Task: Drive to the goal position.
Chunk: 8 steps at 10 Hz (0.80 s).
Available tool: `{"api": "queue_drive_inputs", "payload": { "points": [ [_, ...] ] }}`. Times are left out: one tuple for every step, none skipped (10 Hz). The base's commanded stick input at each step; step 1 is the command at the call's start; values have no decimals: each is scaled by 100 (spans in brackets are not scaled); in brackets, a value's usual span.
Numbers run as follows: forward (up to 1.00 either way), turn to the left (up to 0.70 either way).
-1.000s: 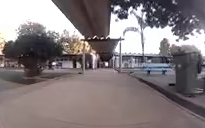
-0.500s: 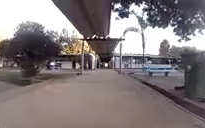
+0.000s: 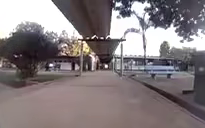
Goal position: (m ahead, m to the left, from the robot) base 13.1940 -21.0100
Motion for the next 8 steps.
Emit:
{"api": "queue_drive_inputs", "payload": {
  "points": [
    [70, 0],
    [70, 0],
    [70, 23],
    [70, 35],
    [70, 26],
    [70, 3],
    [70, 0],
    [70, 0]
  ]
}}
